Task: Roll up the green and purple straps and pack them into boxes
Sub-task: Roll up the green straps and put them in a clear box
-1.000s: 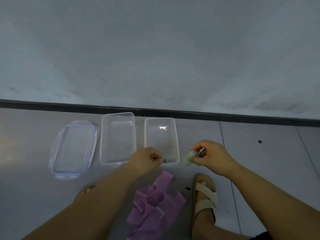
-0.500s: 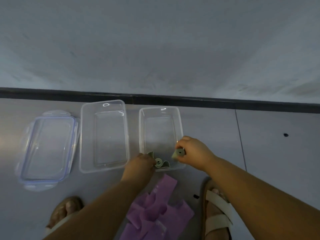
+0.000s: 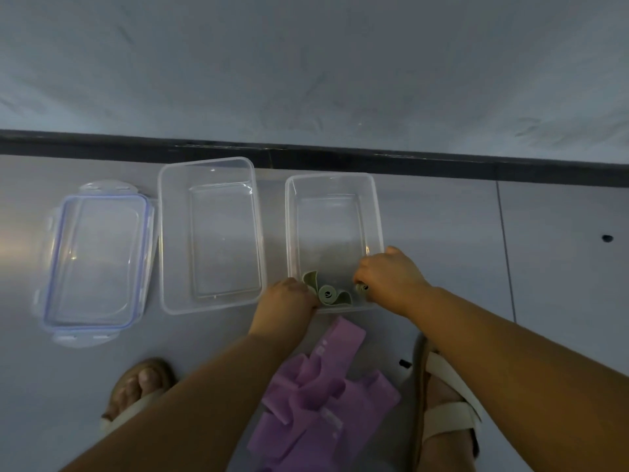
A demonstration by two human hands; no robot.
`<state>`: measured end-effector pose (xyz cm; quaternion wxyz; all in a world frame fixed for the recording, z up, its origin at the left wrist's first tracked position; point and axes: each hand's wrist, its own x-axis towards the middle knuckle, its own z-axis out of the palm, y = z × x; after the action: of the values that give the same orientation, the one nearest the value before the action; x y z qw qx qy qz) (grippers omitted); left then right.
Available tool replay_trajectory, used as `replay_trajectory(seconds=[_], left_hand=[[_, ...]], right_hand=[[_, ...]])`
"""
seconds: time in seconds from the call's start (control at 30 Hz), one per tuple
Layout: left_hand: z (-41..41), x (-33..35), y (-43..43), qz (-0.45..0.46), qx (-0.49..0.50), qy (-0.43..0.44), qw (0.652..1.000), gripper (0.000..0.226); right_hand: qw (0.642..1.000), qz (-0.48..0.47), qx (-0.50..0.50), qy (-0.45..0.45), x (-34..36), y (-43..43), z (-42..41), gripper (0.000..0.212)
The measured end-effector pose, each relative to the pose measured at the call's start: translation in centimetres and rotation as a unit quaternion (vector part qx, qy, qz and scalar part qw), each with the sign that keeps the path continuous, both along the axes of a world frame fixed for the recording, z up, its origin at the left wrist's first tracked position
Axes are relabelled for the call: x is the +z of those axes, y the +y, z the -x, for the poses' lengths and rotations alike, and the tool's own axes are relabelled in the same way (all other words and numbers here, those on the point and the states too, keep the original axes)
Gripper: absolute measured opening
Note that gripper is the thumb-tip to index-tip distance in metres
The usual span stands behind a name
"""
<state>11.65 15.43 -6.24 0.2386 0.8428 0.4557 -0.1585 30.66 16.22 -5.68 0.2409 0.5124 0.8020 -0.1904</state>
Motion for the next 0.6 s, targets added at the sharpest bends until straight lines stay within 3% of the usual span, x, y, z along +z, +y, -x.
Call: replay_trajectory(seconds=[0.13, 0.27, 0.6], left_hand=[[-0.1, 0.2, 0.0, 0.005, 0.008, -0.010, 1.000, 0.032], [-0.1, 0.3, -0.1, 0.006, 0.015, -0.016, 1.000, 0.032], [-0.1, 0.3, 0.0, 0.010, 0.015, -0.011, 1.000, 0.032]], right_hand=[[0.996, -0.075, 0.041, -0.006, -0.3, -0.1, 0.8, 0.014], [0.995, -0.044, 0.086, 0.012, -0.7, 0.0, 1.1, 0.019], [0.998, 0.064, 0.017, 0.010, -1.2, 0.7, 0.7, 0.032]])
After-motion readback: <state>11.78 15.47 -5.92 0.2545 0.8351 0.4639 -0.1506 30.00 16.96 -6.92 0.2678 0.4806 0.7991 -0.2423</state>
